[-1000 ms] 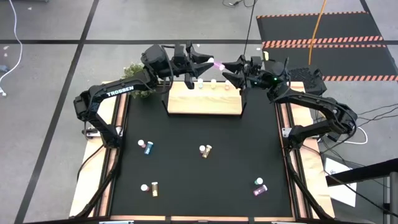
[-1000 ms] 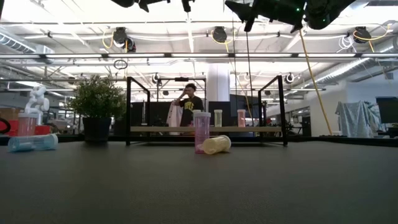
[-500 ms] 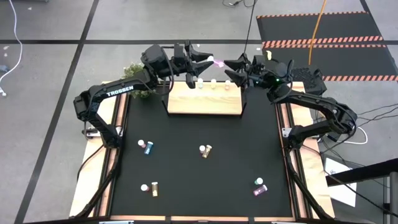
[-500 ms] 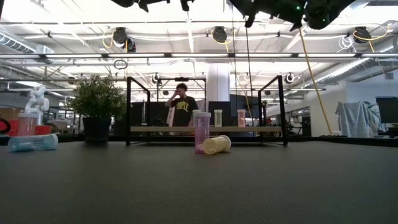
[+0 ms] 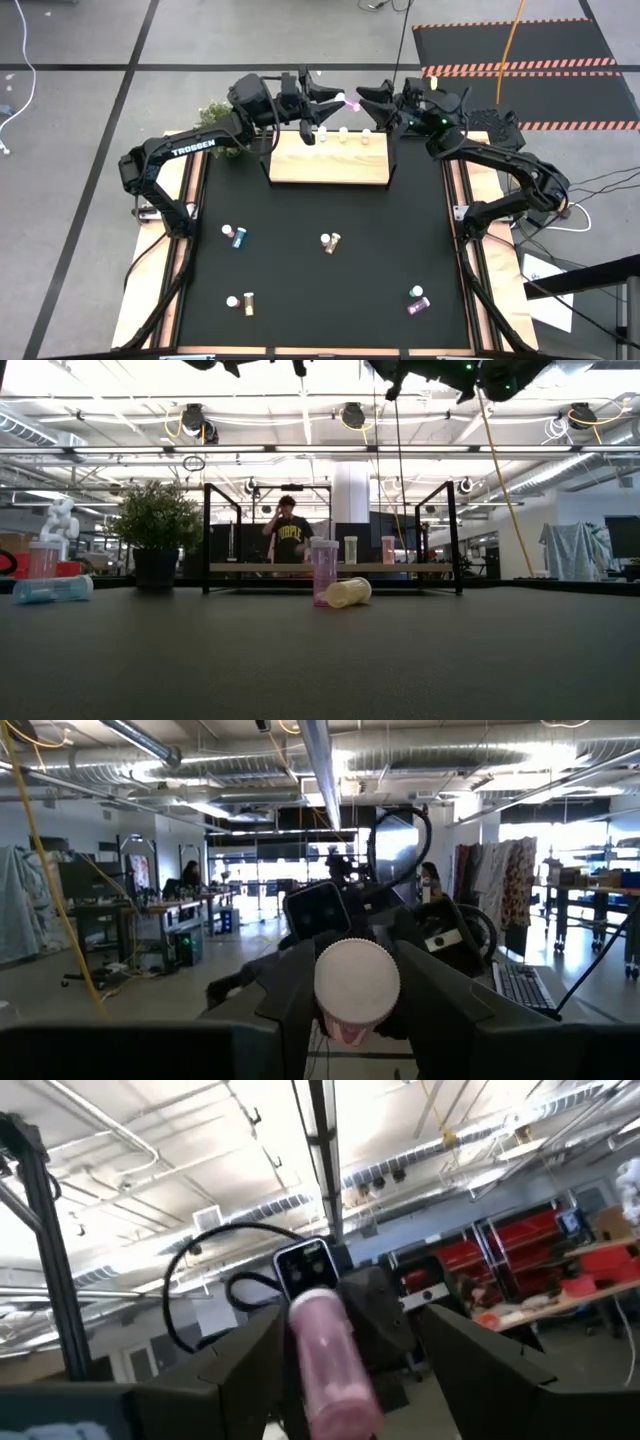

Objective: Pick and place medicine bottles onto shelf by color
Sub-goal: Put the top right purple pill bottle on the shelf

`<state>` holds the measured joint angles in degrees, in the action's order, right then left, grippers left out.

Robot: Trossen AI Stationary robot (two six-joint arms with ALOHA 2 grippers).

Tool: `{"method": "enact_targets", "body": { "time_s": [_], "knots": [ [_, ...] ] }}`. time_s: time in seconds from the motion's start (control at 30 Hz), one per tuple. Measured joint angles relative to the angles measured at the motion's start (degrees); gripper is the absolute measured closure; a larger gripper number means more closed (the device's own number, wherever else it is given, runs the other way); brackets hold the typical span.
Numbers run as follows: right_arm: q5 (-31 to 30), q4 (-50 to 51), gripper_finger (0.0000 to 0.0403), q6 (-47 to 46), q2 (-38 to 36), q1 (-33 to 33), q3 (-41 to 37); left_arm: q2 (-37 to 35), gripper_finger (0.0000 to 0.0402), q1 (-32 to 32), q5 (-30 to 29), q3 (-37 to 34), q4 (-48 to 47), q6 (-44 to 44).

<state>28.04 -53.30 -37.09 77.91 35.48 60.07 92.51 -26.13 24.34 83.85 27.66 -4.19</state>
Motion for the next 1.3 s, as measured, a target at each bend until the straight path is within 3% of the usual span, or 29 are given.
{"method": "enact_targets", "body": {
  "time_s": [0.13,0.33,0.53,1.0,1.17,1.3],
  "knots": [
    [5.0,3.5,0.0167,0.1,1.3,-0.5,1.6,0.0,0.0270,0.1,-0.4,0.0,0.6,0.0],
    [8.0,3.8,0.0167,-1.0,1.4,-1.0,1.4,0.0,0.0270,0.1,-0.7,0.0,1.1,1.3],
    [6.9,3.2,0.0175,-1.3,1.4,-0.7,1.4,0.0,0.0270,0.1,-1.5,0.0,1.5,0.4],
    [6.5,3.0,0.0272,-2.3,1.4,-0.5,1.4,0.0,0.0270,0.1,-1.4,0.0,0.9,0.7],
    [5.0,3.0,0.0278,-2.6,1.4,-0.3,1.4,0.0,0.0270,0.1,-1.4,0.0,0.8,0.0],
    [3.1,4.0,0.0260,-0.7,1.3,-0.3,1.4,0.0,0.0270,0.0,-1.5,0.0,0.8,0.1]
  ]
}}
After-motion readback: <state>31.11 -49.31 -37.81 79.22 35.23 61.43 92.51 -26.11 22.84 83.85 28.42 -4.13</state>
